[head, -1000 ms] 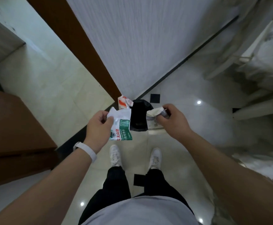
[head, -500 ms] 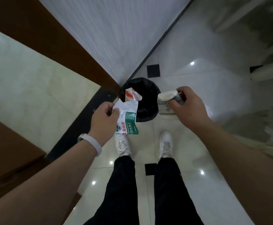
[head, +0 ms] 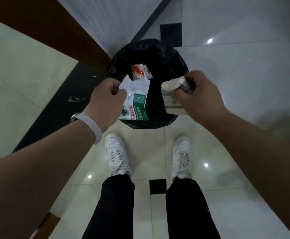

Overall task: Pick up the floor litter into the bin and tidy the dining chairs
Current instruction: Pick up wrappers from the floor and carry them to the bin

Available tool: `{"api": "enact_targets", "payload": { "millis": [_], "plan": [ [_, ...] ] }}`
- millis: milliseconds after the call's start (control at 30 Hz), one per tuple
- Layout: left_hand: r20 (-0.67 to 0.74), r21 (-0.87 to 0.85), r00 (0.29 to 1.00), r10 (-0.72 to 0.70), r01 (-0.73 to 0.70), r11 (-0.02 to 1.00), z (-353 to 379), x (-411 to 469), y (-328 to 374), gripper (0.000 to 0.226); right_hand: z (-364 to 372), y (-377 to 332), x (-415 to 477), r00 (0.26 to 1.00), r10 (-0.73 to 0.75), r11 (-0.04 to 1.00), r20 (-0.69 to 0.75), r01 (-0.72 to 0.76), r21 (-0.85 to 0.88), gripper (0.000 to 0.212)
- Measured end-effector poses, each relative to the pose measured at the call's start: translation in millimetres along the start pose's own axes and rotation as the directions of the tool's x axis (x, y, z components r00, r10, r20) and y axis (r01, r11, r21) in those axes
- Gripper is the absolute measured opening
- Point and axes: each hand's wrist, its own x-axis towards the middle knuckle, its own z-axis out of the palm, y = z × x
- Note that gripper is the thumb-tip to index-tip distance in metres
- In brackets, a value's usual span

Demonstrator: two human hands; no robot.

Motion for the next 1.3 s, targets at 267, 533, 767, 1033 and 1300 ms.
{"api": "enact_targets", "payload": {
  "millis": [267, 533, 767, 1033, 1300],
  "plan": [
    [0.031, 0.028, 0.999, -0.022, 0.021, 0.999, 51, 50, -29, 0.011, 47, 32, 44, 0.995, -0.074, 0.995, 0.06, 0.078, -0.066, 0.032],
    [0.183, -0.034, 0.983, 0.027, -0.021, 0.999, 31, 28, -10, 0.029, 23, 23, 24, 0.975, -0.194, 0.961, 0.107, 0.211, -0.18, 0.044],
    [0.266, 0.175, 0.921, 0.285, -0.337, 0.925, -19, -22, 42, 0.045, -42, -13, -18, 0.927, -0.349, 0.844, 0.134, 0.373, -0.385, 0.049],
    [0.226, 0.409, 0.806, 0.547, -0.588, 0.698, -84, -108, 135, 0.051, -139, -86, -90, 0.921, -0.383, 0.791, 0.068, 0.365, -0.492, 0.054],
    [0.2, 0.548, 0.698, 0.687, -0.662, 0.512, -143, -205, 221, 0.044, -234, -162, -179, 0.907, -0.421, 0.758, 0.008, 0.357, -0.546, 0.054]
  ]
}}
